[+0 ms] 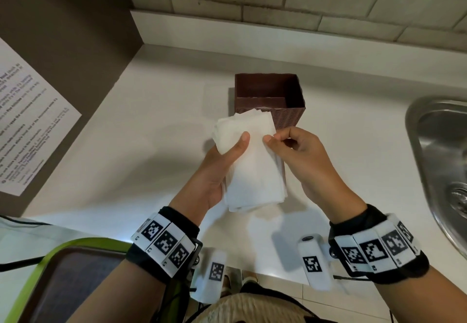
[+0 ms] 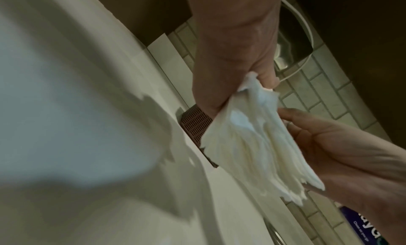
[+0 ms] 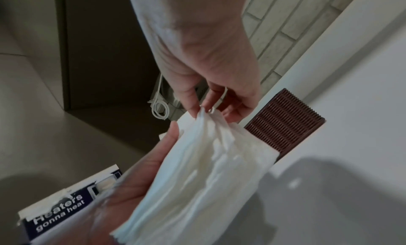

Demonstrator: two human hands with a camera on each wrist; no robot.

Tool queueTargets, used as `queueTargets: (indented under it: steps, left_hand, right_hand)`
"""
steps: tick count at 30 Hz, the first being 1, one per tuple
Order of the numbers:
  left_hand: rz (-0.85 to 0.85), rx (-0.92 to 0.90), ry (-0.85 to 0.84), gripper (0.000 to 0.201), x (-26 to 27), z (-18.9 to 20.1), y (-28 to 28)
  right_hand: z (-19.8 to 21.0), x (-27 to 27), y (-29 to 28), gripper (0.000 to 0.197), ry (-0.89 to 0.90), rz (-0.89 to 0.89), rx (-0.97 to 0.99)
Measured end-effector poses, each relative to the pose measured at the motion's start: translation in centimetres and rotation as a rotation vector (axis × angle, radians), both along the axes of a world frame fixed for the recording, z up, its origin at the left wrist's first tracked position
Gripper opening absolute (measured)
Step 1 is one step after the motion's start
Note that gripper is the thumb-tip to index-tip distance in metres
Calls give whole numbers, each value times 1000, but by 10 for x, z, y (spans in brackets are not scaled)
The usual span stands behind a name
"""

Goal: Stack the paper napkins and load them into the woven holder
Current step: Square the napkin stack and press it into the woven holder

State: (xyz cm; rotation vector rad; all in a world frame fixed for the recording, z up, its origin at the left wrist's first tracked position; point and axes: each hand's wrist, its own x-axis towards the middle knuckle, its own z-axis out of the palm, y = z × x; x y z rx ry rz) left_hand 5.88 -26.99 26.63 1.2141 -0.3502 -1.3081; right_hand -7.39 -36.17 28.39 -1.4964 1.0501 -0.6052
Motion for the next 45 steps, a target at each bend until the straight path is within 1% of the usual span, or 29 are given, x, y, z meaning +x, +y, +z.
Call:
queueTargets:
  steps: [2,4,5,8,9,11,13,15,16,18,20,21,22,23,24,25,27,29,30,31,37,40,42,45]
  left_hand:
    - [2,18,-9,55,0,1,-1]
    - [4,29,4,45,0,2,-2]
    - [0,39,12,41,0,2,-2]
    - [-42,79,21,34,-5,7,-6]
    - [-44,90,24,32,-5,8,-7]
    - [-24,103,50,30,-3,10,-8]
    - [-10,111,65,31,-1,10,-8]
    - [-4,127,27,29,-3,9,-9]
    - [10,136,1,28,-4,9,-10]
    - [79,151,-8,32,-4,9,-13]
    - [185,127,40,39,0,10,-16]
    - [243,97,60,42,3,10,-17]
    - [298,62,76,45,6,10,-17]
    - [344,29,86,47,8,10,-18]
    - [377,4,92,49,10,10,-18]
    - [402,-9,95,49,11,9,-18]
    - [438,-17,105,48,15,9,-17]
    - [442,-26,114,49,16,7,-15]
    - [432,-29,113,50,15,7,-15]
    - [424,-34,112,51,14,6,-14]
    - [394,-92,134,56,9,3,-11]
    - [379,-104,154,62,7,2,-9]
    - [374,-108,150,60,6,2,-8]
    - [377,-107,165,53,7,3,-5]
  right_hand:
    - [0,0,-1,16,8,-12,0]
    - [1,2,1,16,6,-3,-27]
    - [2,4,4,20,12,37,-63]
    - [4,12,12,33,48,235,-185]
    - [3,14,13,36,33,243,-182]
    - [2,14,10,43,-43,160,-67]
    - [5,10,6,53,-39,119,138]
    - [8,6,4,50,-48,188,348]
    - [8,5,4,46,-64,213,405]
    - [8,3,6,43,-63,229,399]
    - [4,-1,8,49,-32,256,384]
    - [1,-4,10,53,-41,261,408]
    - [-2,-6,13,57,-78,240,454]
    - [-6,-7,14,63,-136,179,501]
    - [-9,-9,17,64,-194,103,507]
    - [-11,-11,19,60,-221,32,433]
    - [-11,-14,25,42,-187,-39,127]
    - [-10,-17,32,28,-76,-19,-182]
    - [-10,-18,34,21,-18,8,-275]
    - [-10,-18,36,18,17,26,-313]
    - [-10,-10,33,12,-6,-24,-233]
    - [-9,-6,37,14,33,-7,-232]
    - [-7,-4,38,10,40,-5,-208]
    - [-5,-5,37,12,10,-53,-165]
